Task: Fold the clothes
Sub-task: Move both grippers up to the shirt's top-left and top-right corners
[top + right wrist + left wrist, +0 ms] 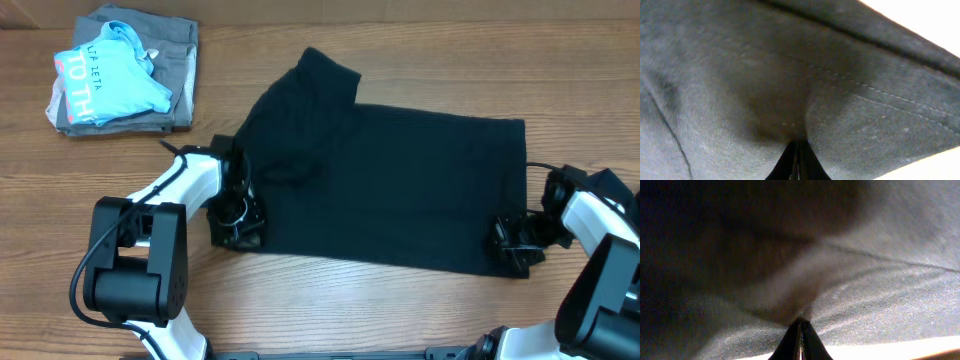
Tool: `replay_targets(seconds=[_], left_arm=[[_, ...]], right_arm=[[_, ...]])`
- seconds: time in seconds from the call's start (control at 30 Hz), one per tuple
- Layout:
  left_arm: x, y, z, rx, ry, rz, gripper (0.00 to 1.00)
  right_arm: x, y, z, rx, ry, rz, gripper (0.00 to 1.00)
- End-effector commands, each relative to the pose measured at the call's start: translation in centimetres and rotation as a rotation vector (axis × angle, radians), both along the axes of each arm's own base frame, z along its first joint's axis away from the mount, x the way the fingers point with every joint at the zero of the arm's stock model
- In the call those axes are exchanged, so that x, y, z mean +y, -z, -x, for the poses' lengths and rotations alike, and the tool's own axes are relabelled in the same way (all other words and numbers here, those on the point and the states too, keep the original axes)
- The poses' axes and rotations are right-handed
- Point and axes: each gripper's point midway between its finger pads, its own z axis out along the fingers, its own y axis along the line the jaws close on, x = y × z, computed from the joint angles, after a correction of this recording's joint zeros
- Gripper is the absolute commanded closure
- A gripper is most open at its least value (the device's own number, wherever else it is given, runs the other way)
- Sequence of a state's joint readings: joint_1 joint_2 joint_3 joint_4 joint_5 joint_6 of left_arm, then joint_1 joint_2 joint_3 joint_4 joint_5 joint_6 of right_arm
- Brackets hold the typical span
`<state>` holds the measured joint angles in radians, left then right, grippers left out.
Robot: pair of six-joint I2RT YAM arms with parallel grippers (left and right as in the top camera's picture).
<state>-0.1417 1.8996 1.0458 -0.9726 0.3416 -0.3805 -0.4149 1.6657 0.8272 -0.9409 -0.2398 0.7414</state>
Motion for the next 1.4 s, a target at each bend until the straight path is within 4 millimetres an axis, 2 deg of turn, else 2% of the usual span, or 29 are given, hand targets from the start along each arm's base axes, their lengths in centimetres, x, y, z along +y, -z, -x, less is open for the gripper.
replay_targets(seconds=[0.0,0.13,0.27,0.53,0.67,0.8,0.83,0.87,0.9,0.93,0.97,1.0,1.03,1.07,1.1,1.17,1.23,1.3,1.37], left_arm=[[3.1,3.8,7.6,0.252,0.031,-0.174,0.96],[2.8,1.8,8.2,0.258,0.019,-0.151,0.96],[1.1,-1.2,8.3,0.222,0.009,-0.039,0.95],[0.9,-5.6,7.5,0.051,-0.03,-0.02,0.96],[1.0,-7.1,7.2,-0.023,-0.031,-0.016,0.96],[0.7,-8.9,5.5,-0.128,-0.039,0.001,0.96],[0.6,-9.6,4.8,-0.159,-0.039,0.007,0.96],[0.5,-10.5,3.9,-0.195,-0.038,0.013,0.94],[0.3,-11.4,3.0,-0.226,-0.037,0.019,0.93],[0.1,-12.5,1.9,-0.27,-0.031,0.029,0.89],[-0.2,-13.9,0.7,-0.319,-0.026,0.041,0.79],[-0.5,-15.0,-0.3,-0.365,-0.022,0.051,0.61],[-1.0,-16.5,-1.6,-0.424,-0.013,0.07,0.39],[-1.8,-18.0,-2.8,-0.488,0.006,0.098,0.04],[-2.5,-19.5,-3.9,-0.549,0.028,0.129,0.0],[-4.3,-22.9,-6.2,-0.699,0.081,0.186,0.0],[-5.5,-25.7,-8.4,-0.836,0.109,0.187,0.0],[-6.4,-27.7,-10.4,-0.946,0.125,0.169,0.0],[-7.5,-29.0,-12.6,-1.025,0.13,0.152,0.0]], right_arm=[[-2.4,1.4,3.9,0.147,0.045,0.097,0.96],[-3.4,0.5,4.0,0.141,0.073,0.121,0.96],[-3.7,-0.1,3.6,0.125,0.081,0.128,0.96],[-4.2,-1.3,2.7,0.111,0.098,0.139,0.96],[-4.9,-3.7,1.5,0.057,0.121,0.168,0.96],[-6.0,-8.4,-0.5,-0.081,0.106,0.231,0.96],[-6.2,-9.7,-1.4,-0.141,0.067,0.243,0.95],[-6.1,-11.3,-2.6,-0.225,-0.012,0.245,0.87],[-5.7,-12.8,-3.8,-0.307,-0.093,0.237,0.61],[-5.1,-14.4,-5.0,-0.393,-0.171,0.221,0.41],[-4.5,-15.9,-6.0,-0.466,-0.23,0.206,0.24],[-4.0,-17.1,-6.7,-0.519,-0.267,0.194,0.06],[-3.7,-18.3,-7.5,-0.566,-0.289,0.187,0.0],[-3.4,-19.3,-8.2,-0.605,-0.304,0.189,0.0],[-3.3,-20.0,-8.9,-0.637,-0.315,0.196,0.0],[-2.9,-21.2,-10.8,-0.721,-0.348,0.221,0.0],[-2.6,-21.6,-12.5,-0.775,-0.376,0.245,0.0],[-2.3,-21.3,-14.3,-0.807,-0.394,0.251,0.0],[-2.1,-20.3,-16.4,-0.826,-0.409,0.248,0.0]])
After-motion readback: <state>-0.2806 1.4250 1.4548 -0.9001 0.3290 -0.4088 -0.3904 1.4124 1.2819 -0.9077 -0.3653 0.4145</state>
